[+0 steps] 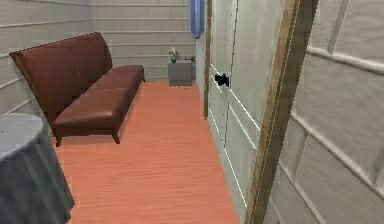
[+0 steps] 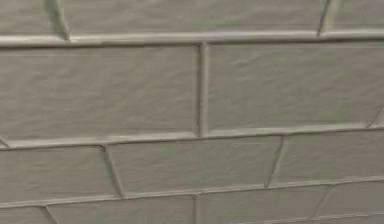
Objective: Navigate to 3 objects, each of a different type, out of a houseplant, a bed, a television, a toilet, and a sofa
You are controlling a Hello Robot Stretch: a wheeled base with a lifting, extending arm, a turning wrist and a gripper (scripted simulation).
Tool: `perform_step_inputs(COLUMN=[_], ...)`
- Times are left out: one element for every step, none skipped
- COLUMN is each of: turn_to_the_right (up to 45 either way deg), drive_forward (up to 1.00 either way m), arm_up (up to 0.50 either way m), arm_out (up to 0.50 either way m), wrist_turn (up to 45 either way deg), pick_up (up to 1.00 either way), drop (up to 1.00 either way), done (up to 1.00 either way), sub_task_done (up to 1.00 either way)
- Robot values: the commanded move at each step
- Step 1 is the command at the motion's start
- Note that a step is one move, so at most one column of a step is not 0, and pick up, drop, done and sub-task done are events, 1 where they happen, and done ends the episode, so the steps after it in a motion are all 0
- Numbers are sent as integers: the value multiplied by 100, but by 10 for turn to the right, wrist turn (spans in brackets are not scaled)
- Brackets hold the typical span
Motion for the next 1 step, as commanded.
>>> perform_step_inputs(turn_to_the_right=[-210], drive_forward=[0], arm_up=[0], arm_out=[0], wrist_turn=[0], pick_up=[0], drop=[0], done=[0], sub_task_done=[0])
